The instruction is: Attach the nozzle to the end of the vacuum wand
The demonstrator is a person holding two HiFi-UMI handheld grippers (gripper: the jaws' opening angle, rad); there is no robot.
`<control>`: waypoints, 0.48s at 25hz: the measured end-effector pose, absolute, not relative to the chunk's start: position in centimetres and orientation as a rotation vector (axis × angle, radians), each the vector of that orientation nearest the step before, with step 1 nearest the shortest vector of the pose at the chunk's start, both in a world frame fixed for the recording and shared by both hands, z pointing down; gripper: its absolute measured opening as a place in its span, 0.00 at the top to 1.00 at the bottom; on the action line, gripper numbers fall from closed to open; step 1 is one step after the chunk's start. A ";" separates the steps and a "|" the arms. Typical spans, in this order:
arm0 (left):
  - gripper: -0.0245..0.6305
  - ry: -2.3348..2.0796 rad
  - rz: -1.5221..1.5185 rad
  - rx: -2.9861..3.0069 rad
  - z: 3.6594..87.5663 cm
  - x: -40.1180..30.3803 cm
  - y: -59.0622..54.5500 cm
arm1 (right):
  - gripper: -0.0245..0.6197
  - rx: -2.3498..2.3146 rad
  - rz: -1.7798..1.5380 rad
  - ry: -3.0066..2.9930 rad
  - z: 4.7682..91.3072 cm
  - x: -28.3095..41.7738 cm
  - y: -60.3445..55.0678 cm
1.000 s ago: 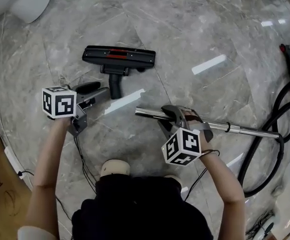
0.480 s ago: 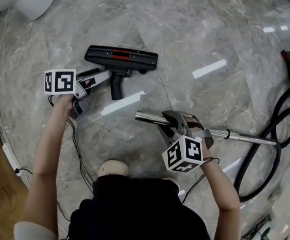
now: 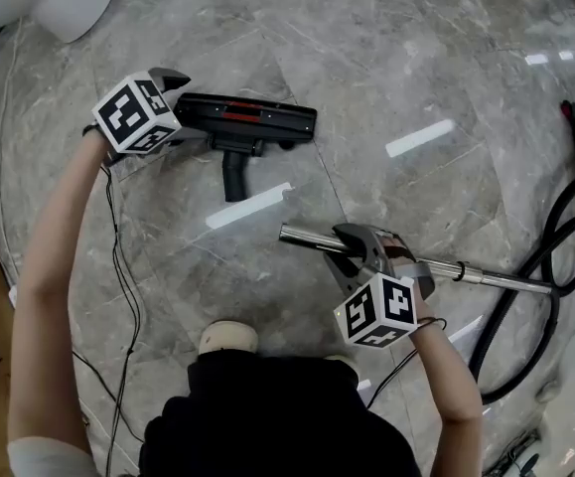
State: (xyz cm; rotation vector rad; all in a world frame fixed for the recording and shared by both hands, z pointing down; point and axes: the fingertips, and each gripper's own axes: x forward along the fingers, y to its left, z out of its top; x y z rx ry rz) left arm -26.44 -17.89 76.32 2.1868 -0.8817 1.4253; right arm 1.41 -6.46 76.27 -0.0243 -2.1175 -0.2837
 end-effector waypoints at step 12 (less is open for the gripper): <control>0.29 -0.173 1.810 2.127 78.4 -26.2 -17.2 | 0.72 -0.014 -0.272 -2.128 75.5 2.4 -6.9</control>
